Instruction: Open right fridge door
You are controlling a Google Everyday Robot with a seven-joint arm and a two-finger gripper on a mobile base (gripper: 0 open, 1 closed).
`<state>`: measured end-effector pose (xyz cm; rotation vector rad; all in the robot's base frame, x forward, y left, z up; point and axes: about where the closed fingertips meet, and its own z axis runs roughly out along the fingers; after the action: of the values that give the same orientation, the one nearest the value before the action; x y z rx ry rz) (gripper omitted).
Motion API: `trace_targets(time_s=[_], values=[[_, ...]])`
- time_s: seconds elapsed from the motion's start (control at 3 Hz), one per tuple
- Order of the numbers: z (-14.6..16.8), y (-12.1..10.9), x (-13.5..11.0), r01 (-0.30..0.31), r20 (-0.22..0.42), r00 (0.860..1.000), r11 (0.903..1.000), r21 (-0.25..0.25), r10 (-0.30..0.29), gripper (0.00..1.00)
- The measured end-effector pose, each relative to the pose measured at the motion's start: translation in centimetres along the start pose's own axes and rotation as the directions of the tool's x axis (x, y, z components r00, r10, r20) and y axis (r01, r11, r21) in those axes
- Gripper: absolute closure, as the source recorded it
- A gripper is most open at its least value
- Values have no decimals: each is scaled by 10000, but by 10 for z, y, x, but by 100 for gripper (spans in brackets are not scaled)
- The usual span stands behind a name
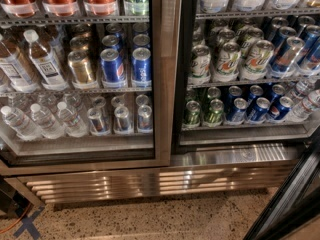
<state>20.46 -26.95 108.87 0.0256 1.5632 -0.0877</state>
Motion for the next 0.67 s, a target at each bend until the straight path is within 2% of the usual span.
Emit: trace_targets(time_s=[0.33, 0.67], values=[[-46, -27, 40, -492, -1049, 9931, 9984, 283, 519, 0], [-87, -40, 61, -325, -2014, 9785, 9978, 574, 434, 0]])
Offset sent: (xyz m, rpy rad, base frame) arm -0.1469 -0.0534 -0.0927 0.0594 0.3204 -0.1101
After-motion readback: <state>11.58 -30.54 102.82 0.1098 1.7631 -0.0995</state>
